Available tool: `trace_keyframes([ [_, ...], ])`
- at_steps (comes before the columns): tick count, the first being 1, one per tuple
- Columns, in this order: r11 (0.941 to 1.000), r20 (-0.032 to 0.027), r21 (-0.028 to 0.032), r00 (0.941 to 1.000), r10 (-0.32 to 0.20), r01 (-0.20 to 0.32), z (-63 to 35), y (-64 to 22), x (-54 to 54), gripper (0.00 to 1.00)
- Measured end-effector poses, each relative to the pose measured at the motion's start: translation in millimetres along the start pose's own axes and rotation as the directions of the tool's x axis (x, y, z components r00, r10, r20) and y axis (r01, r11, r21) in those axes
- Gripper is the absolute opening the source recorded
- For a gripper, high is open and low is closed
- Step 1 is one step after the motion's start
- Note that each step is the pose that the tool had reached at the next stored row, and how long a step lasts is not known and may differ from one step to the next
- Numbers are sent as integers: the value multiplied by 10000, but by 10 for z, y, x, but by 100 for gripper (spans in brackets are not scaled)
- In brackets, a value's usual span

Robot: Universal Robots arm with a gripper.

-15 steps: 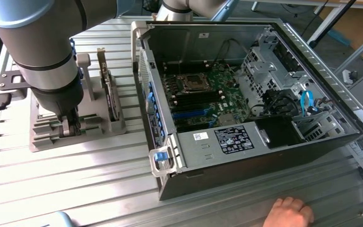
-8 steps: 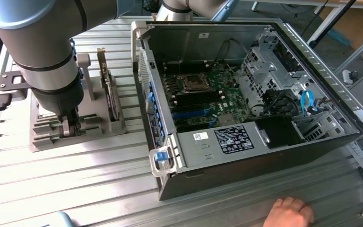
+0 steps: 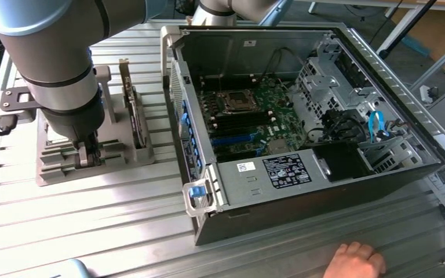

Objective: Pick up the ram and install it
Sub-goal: 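Pick up the ram and move it above insertion slot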

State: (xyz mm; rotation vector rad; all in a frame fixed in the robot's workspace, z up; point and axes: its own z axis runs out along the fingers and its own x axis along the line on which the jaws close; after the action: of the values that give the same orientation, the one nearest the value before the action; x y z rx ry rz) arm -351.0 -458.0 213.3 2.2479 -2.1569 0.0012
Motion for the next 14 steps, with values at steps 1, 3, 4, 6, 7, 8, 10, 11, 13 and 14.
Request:
trace_keyframes([
  [1, 10000, -1, 0, 10000, 1, -1, 0, 0, 0, 24],
  [3, 10000, -1, 0, 10000, 0, 0, 0, -2, 0, 24],
  [4, 10000, 0, 0, 10000, -1, 1, 0, -2, 0, 24],
  [6, 10000, 0, 0, 10000, -2, 2, 0, -3, -4, 24],
  [7, 10000, 0, 0, 10000, -1, 1, 0, -3, -7, 24],
  [8, 10000, -1, -1, 10000, 0, 0, -1, -3, -8, 24],
  [10, 10000, -1, -1, 10000, -1, 1, 0, -3, -9, 24],
  [11, 10000, -1, -1, 10000, -1, 1, 8, -3, -9, 24],
  [13, 10000, -1, 0, 10000, 0, 0, 12, -3, -9, 24],
  [14, 10000, 0, 0, 10000, 0, 0, 14, -3, -9, 24],
])
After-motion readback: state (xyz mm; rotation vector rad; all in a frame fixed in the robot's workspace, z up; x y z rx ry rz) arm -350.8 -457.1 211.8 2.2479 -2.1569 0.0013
